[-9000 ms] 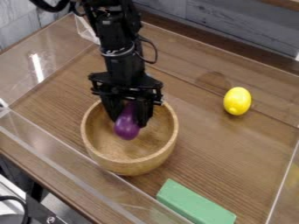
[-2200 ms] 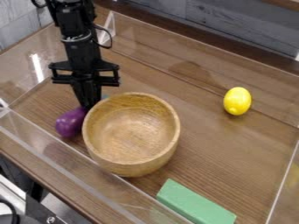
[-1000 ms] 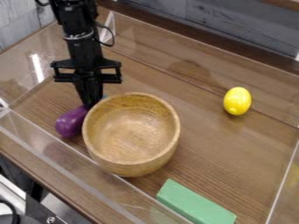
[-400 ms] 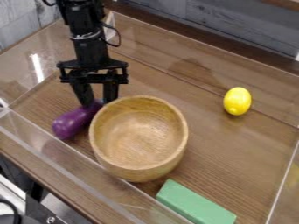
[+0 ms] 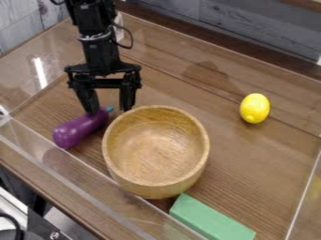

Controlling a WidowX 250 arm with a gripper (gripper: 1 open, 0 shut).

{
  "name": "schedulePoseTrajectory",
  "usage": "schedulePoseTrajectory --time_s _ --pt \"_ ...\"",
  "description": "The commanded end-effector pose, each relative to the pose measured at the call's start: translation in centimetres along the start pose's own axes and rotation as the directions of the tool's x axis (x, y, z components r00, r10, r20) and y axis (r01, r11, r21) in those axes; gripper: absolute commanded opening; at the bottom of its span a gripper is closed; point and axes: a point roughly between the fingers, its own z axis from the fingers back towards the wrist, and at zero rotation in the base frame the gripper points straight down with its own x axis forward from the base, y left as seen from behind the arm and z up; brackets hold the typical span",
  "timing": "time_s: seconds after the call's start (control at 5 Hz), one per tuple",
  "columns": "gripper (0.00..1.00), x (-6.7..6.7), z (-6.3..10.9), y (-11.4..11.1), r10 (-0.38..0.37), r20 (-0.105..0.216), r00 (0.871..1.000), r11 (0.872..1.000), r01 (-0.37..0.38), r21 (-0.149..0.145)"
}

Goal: Remove the purple eggplant from inside the brown bowl and put it on the table

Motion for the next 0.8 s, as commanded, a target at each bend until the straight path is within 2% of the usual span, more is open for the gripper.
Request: schedulePoseTrajectory --time_s 0.0,0.6 --pt "1.0 1.16 1.13 -0.42 -0.003 0.054 0.999 1.0 0.003 -0.004" --pt "1.0 1.9 0.91 -0.9 0.006 0.06 0.998 1.0 -0.005 -0.014"
